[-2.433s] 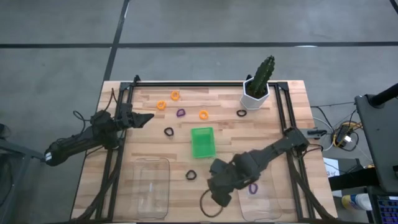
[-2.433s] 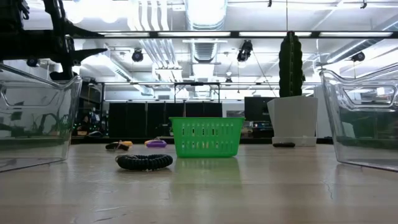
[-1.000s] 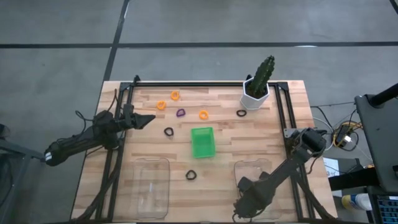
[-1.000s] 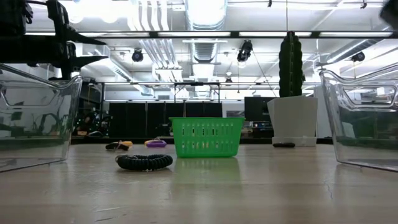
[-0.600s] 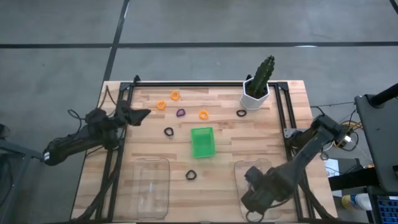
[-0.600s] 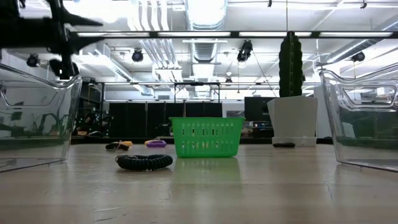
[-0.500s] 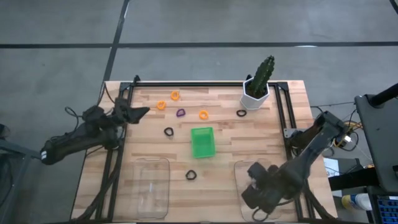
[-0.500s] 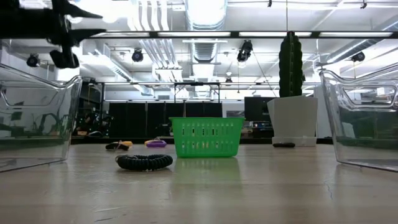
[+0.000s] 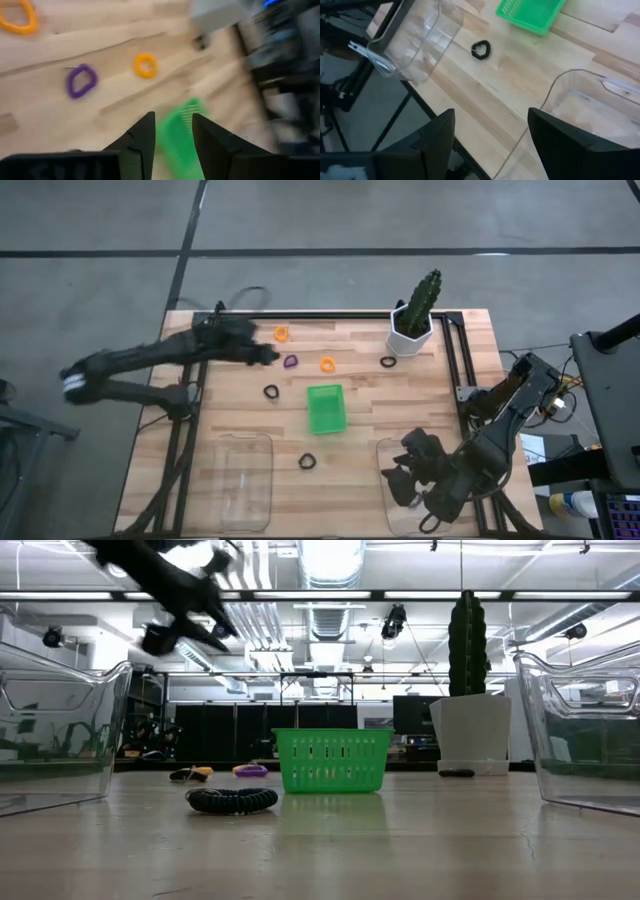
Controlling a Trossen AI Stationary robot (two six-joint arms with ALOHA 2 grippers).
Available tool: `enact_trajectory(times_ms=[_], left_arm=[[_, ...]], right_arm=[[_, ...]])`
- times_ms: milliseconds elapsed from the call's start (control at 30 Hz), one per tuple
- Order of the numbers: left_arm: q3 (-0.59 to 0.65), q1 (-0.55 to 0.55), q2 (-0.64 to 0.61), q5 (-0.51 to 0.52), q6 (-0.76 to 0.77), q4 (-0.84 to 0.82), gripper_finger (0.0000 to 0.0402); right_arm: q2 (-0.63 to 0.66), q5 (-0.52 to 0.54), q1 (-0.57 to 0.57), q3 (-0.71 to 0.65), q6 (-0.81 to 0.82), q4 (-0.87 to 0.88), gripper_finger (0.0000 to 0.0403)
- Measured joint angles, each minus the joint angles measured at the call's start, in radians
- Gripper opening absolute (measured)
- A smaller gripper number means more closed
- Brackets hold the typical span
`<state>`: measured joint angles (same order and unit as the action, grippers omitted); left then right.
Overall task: Sort spring keychains
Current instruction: Put the purple spring keychain into the right transparent bin
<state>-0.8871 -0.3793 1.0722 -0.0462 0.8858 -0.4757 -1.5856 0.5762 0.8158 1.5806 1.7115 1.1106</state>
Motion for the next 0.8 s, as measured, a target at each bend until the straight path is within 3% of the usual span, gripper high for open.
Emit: enact_trajectory(times_ms=[233,500,800], left_arm=[[-0.228,-0.072,0.324,0.059,-0.179,-0.28,0.0122],[-0.328,-0.074,0.577,0.012,-0.286,-0.284,0.0122],[-0.354,-0.069,0.742,0.032,-0.369,-0.277,0.0122]], right_arm=[[0.0,0.005,0.0,0.0,0.024,-0.035,0.0241],[0.0,0.056,0.0,0.0,0.04,-0.048,0.0242],[0.0,0.056,0.0,0.0,0.059,-0.052,0.024]])
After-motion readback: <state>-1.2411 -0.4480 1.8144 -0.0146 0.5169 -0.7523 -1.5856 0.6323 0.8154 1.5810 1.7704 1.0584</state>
